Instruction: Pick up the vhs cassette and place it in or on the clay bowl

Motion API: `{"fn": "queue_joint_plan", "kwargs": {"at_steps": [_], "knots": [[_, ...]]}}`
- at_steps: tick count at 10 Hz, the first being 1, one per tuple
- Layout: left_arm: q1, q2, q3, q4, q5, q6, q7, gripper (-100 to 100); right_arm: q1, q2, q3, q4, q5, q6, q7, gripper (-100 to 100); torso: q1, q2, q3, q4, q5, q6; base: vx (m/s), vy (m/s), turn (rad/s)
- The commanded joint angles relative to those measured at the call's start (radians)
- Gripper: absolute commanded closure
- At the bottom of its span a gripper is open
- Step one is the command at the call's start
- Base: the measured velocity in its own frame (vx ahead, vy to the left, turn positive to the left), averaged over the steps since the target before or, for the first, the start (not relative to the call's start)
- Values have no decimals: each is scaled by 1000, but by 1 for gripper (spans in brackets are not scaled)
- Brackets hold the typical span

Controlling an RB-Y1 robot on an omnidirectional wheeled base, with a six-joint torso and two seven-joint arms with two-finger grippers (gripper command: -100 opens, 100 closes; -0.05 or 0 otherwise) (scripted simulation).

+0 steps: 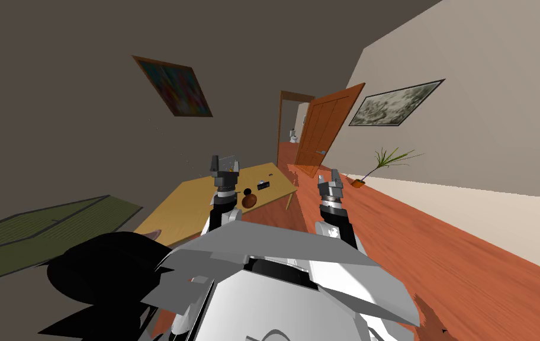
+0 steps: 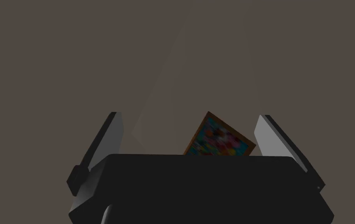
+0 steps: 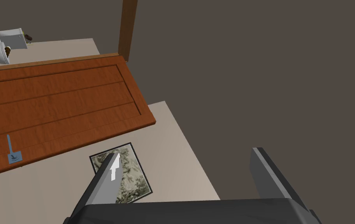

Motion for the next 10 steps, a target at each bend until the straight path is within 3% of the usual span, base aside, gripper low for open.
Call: {"fn": "queue_joint_plan", "kwargs": {"at_steps": [1,5,10], "knots": [[-16,37,3,26,12,26,10,-100,0,0,0,0,0,0,0,0,0,0,0,0,0,0,-12,-7,-77],[-76,119,17,121,54,114,51,-100,0,0,0,0,0,0,0,0,0,1,0,0,0,0,-17,-12,-102],[-121,163,28,192,86,188,81,-100,0,0,0,0,0,0,0,0,0,0,0,0,0,0,-4,-4,-66]]}}
